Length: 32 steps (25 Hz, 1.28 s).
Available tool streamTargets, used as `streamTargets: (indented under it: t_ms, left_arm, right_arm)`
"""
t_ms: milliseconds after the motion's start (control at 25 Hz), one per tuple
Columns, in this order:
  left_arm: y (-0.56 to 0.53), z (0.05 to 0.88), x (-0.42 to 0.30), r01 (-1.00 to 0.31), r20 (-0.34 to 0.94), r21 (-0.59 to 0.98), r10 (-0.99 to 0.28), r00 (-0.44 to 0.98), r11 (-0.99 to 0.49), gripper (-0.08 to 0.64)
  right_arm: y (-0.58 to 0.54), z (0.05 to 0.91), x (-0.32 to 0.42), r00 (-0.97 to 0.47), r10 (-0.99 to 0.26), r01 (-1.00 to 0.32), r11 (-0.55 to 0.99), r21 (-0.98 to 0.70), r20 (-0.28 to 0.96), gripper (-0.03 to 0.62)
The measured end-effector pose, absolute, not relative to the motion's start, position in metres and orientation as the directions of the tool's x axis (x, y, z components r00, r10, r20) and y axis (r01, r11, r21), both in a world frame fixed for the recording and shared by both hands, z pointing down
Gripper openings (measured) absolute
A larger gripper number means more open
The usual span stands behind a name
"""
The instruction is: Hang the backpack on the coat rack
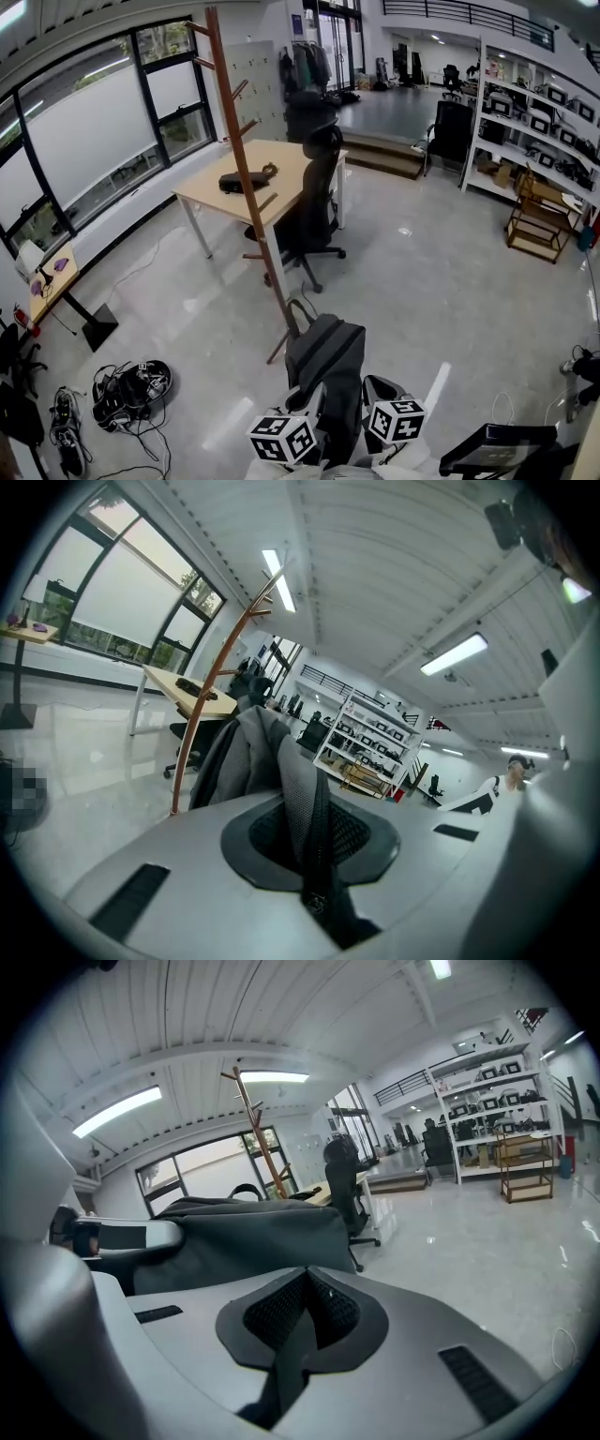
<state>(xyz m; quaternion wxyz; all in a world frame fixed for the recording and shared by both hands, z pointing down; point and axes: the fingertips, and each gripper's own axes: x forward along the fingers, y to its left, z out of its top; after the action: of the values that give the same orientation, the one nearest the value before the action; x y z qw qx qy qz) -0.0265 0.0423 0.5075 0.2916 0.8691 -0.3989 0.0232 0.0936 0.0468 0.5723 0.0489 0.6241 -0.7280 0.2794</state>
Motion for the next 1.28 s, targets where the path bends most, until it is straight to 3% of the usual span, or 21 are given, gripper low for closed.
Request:
streamTargets:
  t_ms: [1280]
  left_arm:
    - [-0.201, 0.503, 0.012, -0.691, 0.255, 0.475, -0.666, 0.701, -0.545, 0.025]
  right_arm:
    - [-0.203, 0.568, 0.121, -0.234, -0.876, -0.935, 0.084, -0.344, 0.421, 0.012]
